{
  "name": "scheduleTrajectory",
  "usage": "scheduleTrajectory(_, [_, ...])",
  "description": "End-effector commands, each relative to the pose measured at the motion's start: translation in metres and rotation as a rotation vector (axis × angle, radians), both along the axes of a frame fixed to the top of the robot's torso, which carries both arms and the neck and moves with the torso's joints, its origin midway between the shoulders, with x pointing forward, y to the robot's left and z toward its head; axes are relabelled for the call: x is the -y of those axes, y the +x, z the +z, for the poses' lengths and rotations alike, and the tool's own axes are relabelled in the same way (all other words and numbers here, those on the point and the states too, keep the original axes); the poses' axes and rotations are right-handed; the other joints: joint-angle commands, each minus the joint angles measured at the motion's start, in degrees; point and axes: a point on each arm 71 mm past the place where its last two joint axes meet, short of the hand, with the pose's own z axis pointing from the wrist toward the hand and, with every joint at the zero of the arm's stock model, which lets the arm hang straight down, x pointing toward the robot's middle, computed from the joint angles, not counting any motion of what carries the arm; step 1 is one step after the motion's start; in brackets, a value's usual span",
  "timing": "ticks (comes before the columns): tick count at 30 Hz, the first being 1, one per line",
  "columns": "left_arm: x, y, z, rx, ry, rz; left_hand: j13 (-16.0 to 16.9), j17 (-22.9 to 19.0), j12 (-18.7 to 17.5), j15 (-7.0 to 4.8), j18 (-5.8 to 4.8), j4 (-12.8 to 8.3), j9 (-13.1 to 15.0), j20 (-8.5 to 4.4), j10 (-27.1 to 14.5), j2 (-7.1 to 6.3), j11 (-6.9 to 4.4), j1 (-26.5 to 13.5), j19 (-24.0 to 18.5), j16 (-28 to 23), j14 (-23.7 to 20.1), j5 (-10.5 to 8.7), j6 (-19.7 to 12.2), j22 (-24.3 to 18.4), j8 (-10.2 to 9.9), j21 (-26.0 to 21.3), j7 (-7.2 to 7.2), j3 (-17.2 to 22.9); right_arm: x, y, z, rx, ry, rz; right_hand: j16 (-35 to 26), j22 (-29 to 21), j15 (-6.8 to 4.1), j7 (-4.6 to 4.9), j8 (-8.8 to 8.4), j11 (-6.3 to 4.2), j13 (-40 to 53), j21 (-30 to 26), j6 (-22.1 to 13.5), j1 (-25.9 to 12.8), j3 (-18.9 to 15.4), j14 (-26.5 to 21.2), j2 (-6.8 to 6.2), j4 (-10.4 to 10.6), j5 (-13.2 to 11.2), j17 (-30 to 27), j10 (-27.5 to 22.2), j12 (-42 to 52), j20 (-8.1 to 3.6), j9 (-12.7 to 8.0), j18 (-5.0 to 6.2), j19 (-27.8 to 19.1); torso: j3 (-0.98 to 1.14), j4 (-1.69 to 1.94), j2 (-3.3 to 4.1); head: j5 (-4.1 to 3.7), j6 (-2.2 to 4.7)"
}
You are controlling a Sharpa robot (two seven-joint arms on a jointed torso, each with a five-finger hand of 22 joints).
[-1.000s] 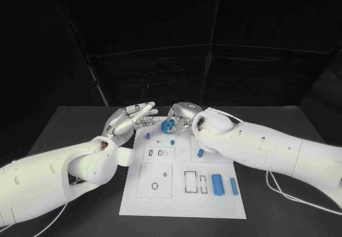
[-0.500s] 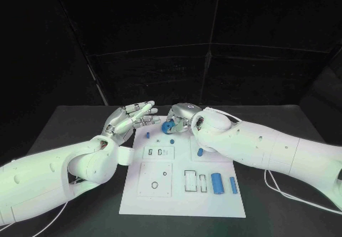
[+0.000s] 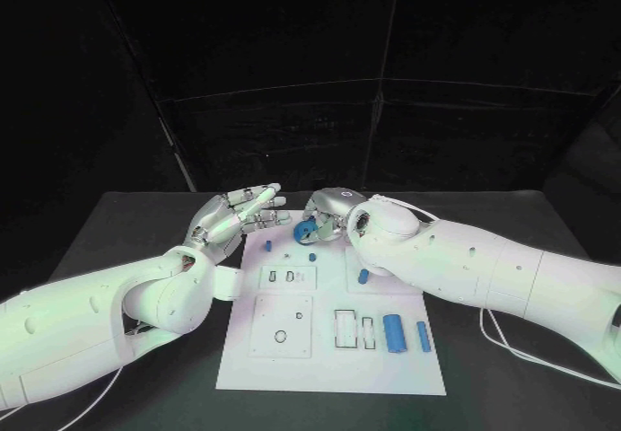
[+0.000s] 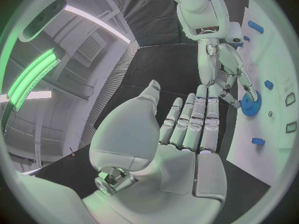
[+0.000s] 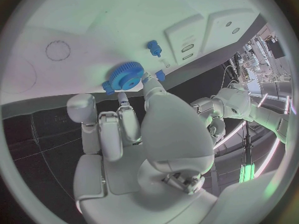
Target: Assemble the parts on the task board
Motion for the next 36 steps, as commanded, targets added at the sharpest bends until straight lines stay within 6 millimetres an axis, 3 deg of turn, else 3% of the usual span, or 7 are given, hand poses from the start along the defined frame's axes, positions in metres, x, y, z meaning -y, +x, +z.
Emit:
scheduleTrajectory(1, [0.001,0.0,0.002,0.01,-0.002,-0.008,0.0,-0.1,-0.3,0.06,0.63,-0.4,0.0,0.04,0.1,0.57,0.1,-0.2,0.2,-0.1,0.3,-0.16,0.3,-0.1,-0.3,-0.3,3.71,0.1,0.001,0.0,-0.001,-0.028,-0.016,-0.005,0.2,0.2,0.24,-0.12,0.51,-0.09,1.2,0.0,0.4,-1.7,-0.5,4.7,0.62,1.8,1.6,9.2,0.1,0.1,0.39,0.1,-0.81,0.0,0.02,0.02,0.01,-0.01,-0.08])
scheduleTrajectory(6, [0.001,0.0,0.002,0.01,-0.001,-0.008,0.0,-0.1,-0.3,0.06,0.63,-0.4,0.0,0.04,0.1,0.57,0.1,-0.2,0.2,-0.1,0.3,-0.16,0.3,-0.1,-0.3,-0.3,3.71,0.1,0.003,0.001,-0.003,-0.047,-0.019,-0.012,0.3,0.3,0.2,-0.18,0.68,-0.14,1.4,0.0,0.5,-2.9,-1.0,4.8,0.85,3.3,2.4,9.4,0.2,0.2,0.34,0.1,-0.82,0.0,0.03,-0.03,0.01,-0.05,-0.03])
scheduleTrajectory(17, [0.0,0.0,0.002,0.01,-0.001,-0.006,0.0,-0.1,-0.3,0.06,0.63,-0.4,0.0,0.04,0.1,0.57,0.1,-0.2,0.2,-0.1,0.3,-0.16,0.3,-0.1,-0.3,-0.3,3.71,0.1,0.011,0.002,-0.004,-0.06,-0.015,-0.032,0.4,0.6,0.18,-0.2,0.76,-0.16,1.7,0.2,0.6,-3.1,-1.1,4.8,1.06,3.7,2.7,9.6,0.4,0.4,0.33,0.1,-0.88,0.2,0.03,0.03,0.01,-0.09,-0.13])
scheduleTrajectory(24, [-0.002,0.0,0.002,0.01,0.002,-0.002,0.0,-0.1,-0.3,0.06,0.62,-0.4,0.0,0.04,0.1,0.57,0.1,-0.2,0.2,-0.1,0.3,-0.16,0.3,-0.1,-0.3,-0.4,3.72,0.1,0.022,-0.003,0.009,0.061,0.095,-0.02,0.5,1.0,0.08,-0.31,0.9,-0.28,2.4,0.5,0.7,-1.2,-0.9,4.9,1.05,2.9,5.6,10.0,0.9,0.9,0.23,0.1,-0.95,0.5,0.1,-0.07,-0.02,0.06,-0.16])
scheduleTrajectory(30, [-0.004,0.0,0.001,0.011,0.003,0.003,0.0,-0.1,-0.4,0.07,0.62,-0.6,0.0,0.05,0.1,0.58,0.11,-0.2,0.2,-0.3,0.3,-0.16,0.3,-0.2,-0.4,-0.5,3.74,0.0,0.044,-0.012,0.021,0.144,0.238,0.007,0.5,1.0,0.06,-0.3,0.88,-0.3,2.4,0.5,0.6,-0.1,-0.7,4.9,1.03,2.2,6.0,10.3,0.9,0.9,0.2,0.0,-0.96,0.5,0.06,-0.18,-0.1,0.0,0.02])
scheduleTrajectory(35, [-0.006,0.001,0.001,0.011,0.006,0.008,0.0,-0.1,-0.4,0.07,0.62,-0.6,0.0,0.05,0.1,0.58,0.11,-0.2,0.2,-0.3,0.3,-0.16,0.3,-0.2,-0.4,-0.5,3.74,0.0,0.08,-0.021,0.025,0.099,0.316,-0.008,0.4,0.7,-0.04,-0.45,1.1,-0.43,2.5,0.4,1.1,1.5,-0.4,4.9,1.23,1.1,5.7,10.0,1.0,0.9,0.13,0.1,-0.91,0.4,0.09,-0.28,-0.2,-0.11,0.24])
scheduleTrajectory(36, [-0.007,0.001,0.001,0.011,0.006,0.01,0.0,-0.1,-0.4,0.07,0.62,-0.6,0.0,0.05,0.1,0.58,0.11,-0.2,0.2,-0.3,0.3,-0.16,0.3,-0.2,-0.4,-0.5,3.74,0.0,0.095,-0.023,0.024,0.065,0.331,-0.022,0.4,0.5,-0.08,-0.48,1.11,-0.47,2.4,0.3,1.2,2.4,-0.3,4.8,1.18,0.4,5.2,9.8,1.0,0.9,0.09,0.1,-0.88,0.2,0.1,-0.33,-0.22,-0.17,0.32])
